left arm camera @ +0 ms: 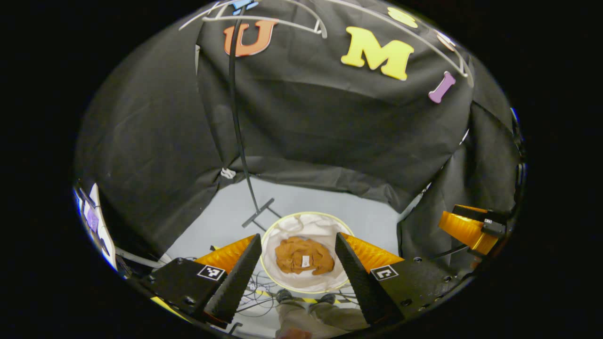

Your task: Grasp the clothes on the hanger with both hands and then place them into the laundry hamper below.

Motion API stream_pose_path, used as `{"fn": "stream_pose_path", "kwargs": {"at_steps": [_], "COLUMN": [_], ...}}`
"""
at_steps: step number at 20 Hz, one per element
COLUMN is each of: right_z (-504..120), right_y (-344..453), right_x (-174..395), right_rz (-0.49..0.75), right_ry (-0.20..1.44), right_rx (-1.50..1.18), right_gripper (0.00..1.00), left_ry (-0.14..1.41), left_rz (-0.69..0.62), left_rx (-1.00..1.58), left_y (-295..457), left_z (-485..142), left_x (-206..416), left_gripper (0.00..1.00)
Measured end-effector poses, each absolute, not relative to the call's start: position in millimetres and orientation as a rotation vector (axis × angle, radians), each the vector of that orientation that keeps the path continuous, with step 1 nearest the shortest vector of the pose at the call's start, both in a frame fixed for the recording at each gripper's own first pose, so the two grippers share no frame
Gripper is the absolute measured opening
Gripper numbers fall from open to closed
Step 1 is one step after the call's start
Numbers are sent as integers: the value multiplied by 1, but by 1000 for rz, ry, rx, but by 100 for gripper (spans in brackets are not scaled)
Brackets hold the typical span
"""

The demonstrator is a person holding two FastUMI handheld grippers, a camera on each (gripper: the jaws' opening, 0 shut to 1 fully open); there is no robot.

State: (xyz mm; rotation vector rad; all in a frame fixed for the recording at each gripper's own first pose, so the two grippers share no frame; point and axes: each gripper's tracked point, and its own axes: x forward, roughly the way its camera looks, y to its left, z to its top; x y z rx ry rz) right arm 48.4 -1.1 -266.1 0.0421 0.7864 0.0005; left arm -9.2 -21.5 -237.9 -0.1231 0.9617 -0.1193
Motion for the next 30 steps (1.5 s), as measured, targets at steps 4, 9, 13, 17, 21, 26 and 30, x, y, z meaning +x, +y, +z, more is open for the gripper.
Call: {"fn": "stream_pose_path", "kwargs": {"at_steps": [4, 9, 13, 17, 21, 26, 30], "right_z": [-194, -91, -35, 0, 24, 29, 32], "right_y": [1, -25, -35, -45, -33, -43, -51], "right_x": [47, 35, 14, -8, -18, -28, -37], "right_rz": [3, -32, -68, -124, -93, -120, -150], "right_ry": [605, 362, 179, 53, -39, -55, -97], "right_rx": [3, -29, 1, -39, -32, -33, -42], "right_gripper": [78, 78, 78, 78, 78, 79, 79], "left_ry": [776, 563, 381, 202, 68, 30, -20], "left_rz": [-113, -107, -104, -89, -123, -123, -85], "left_rx": [-91, -27, -1, 13, -11, -41, -52], "left_y": [-12, 7, 11, 12, 4, 5, 8], "left_z": [-175, -120, -61, -12, 25, 35, 41], "left_x": [8, 25, 30, 29, 23, 19, 19], "left_gripper": [96, 100, 89, 90, 100, 100, 100]}}
